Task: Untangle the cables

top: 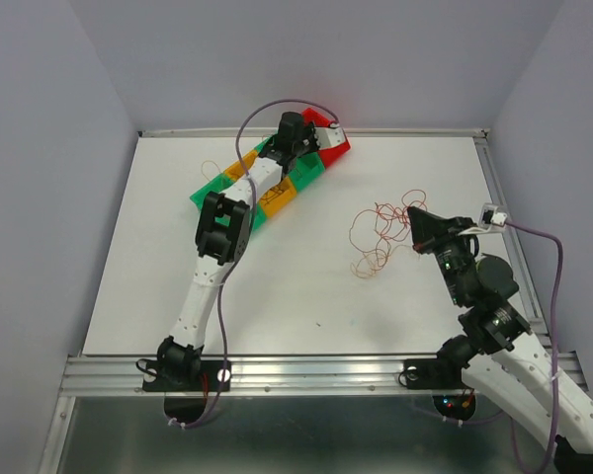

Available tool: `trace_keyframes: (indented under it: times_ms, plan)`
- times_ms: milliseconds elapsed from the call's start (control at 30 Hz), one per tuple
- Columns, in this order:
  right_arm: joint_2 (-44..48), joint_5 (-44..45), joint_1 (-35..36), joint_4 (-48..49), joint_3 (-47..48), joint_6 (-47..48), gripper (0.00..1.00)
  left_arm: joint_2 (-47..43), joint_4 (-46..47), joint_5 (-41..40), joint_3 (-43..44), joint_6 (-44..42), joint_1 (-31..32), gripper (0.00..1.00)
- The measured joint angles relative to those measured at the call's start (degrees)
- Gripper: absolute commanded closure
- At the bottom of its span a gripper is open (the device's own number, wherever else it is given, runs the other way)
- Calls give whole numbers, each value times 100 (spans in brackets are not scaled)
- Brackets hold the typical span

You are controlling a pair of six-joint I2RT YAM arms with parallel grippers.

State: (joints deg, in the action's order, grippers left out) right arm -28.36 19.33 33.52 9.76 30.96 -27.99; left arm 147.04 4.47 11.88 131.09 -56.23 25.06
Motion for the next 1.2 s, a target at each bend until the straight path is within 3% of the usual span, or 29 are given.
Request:
trace_keyframes:
  times_ms: [267, 800, 900, 967, 1200]
  plan:
    - [361, -28, 0, 63, -153, 13, 99, 452, 431, -507, 219, -636, 59, 100]
    - [509, -31, 0, 101, -190, 15, 99, 627, 1296, -1012, 540, -750, 28, 97]
    - [509, -33, 0, 101, -192, 15, 99, 745, 1405, -1047, 664, -796, 22, 87]
    - [509, -33, 0, 101, -192, 15, 99, 778, 1416, -1054, 667, -817, 17, 86]
    - [511, -44, 0, 101, -192, 15, 99, 793, 1451, -1069, 664, -872, 7, 59]
